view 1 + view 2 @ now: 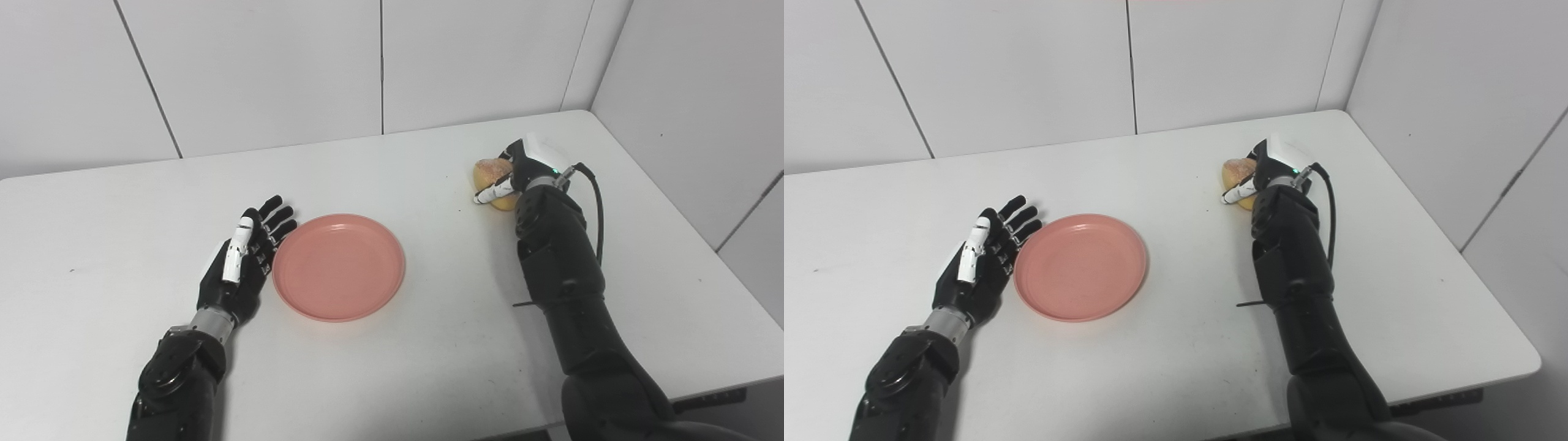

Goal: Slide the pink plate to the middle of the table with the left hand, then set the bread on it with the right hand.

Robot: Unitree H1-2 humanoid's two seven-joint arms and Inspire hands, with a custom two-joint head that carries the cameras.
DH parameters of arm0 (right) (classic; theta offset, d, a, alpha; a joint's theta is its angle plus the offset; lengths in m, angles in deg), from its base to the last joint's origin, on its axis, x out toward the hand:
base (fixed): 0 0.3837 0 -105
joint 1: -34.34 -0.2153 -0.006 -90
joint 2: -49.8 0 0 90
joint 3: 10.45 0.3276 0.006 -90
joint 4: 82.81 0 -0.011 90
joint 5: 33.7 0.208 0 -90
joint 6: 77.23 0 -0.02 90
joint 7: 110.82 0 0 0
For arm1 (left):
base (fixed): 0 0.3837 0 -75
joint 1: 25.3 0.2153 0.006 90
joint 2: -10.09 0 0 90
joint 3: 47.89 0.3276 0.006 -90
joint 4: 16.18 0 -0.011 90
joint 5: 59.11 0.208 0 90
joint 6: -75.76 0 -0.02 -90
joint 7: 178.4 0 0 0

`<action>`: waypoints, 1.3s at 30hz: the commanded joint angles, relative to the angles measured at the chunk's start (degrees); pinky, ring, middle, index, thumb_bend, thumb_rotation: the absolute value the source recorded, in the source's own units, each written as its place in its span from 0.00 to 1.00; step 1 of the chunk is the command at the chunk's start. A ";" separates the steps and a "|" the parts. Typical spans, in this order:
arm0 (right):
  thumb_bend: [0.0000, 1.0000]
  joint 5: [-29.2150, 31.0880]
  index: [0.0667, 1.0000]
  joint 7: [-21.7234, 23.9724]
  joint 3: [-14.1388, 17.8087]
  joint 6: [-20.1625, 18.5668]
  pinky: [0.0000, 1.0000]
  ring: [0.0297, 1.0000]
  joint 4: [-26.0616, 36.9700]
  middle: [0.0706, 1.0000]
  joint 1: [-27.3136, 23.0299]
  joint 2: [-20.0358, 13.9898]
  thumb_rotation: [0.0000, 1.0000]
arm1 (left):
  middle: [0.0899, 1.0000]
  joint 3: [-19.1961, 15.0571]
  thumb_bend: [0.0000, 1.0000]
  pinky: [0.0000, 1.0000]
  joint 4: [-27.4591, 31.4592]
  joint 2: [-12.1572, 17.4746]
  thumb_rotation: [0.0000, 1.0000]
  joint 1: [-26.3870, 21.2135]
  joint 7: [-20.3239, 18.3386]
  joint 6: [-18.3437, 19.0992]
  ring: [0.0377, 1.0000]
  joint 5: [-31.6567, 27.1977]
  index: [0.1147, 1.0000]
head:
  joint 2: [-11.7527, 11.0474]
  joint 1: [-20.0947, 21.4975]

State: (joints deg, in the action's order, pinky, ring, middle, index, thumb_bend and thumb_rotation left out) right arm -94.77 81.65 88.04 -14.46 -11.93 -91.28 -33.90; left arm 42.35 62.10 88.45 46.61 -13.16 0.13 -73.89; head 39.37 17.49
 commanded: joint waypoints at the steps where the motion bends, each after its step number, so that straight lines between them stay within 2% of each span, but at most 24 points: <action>1: 0.50 2.10 0.45 -3.09 -1.50 0.41 0.29 0.35 3.83 0.43 -1.90 -1.19 0.14 | 0.89 0.47 0.32 0.92 -1.20 -0.24 1.00 0.89 0.97 2.54 0.90 1.02 0.87 | 0.04 -0.34; 6: 0.51 5.53 0.45 -5.27 -5.62 0.64 0.27 0.33 8.93 0.41 -0.82 -2.32 0.13 | 0.89 0.93 0.32 0.92 -1.69 -0.47 1.00 0.82 1.31 1.94 0.90 1.48 0.87 | 0.15 -1.42; 16: 0.51 3.70 0.45 -0.35 -10.35 0.32 0.24 0.29 20.22 0.37 -0.60 0.67 0.14 | 0.89 1.77 0.31 0.91 -2.05 -1.43 1.00 0.67 2.21 1.29 0.90 2.53 0.87 | 0.36 -3.97; 23: 0.51 1.98 0.45 2.98 -16.27 0.37 0.24 0.30 26.13 0.37 0.35 3.40 0.14 | 0.88 2.02 0.31 0.89 -2.36 -2.35 1.00 0.45 3.13 0.84 0.89 3.46 0.86 | 1.01 -6.91; 30: 0.51 2.54 0.45 3.11 -23.41 1.43 0.24 0.30 27.82 0.38 2.55 4.93 0.13 | 0.87 2.26 0.31 0.88 -3.74 -3.88 1.00 0.02 4.85 -0.76 0.87 4.87 0.84 | 1.88 -11.34; 32: 0.51 2.49 0.45 2.87 -25.45 1.88 0.22 0.27 27.32 0.35 3.21 5.23 0.13 | 0.86 2.35 0.32 0.88 -4.01 -4.32 1.00 -0.13 5.38 -1.24 0.87 5.35 0.84 | 2.15 -12.38; 39: 0.51 3.86 0.45 0.60 -29.49 3.46 0.21 0.27 24.55 0.35 4.76 5.86 0.13 | 0.87 2.61 0.31 0.87 -4.69 -5.81 1.00 -0.61 7.63 -3.06 0.87 7.71 0.85 | 3.14 -15.70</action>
State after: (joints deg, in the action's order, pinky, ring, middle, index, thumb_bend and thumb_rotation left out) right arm -90.55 84.17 58.81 -12.81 11.87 -84.73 -28.40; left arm 44.64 59.21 83.53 45.53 -7.06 -4.09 -67.31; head 42.28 2.37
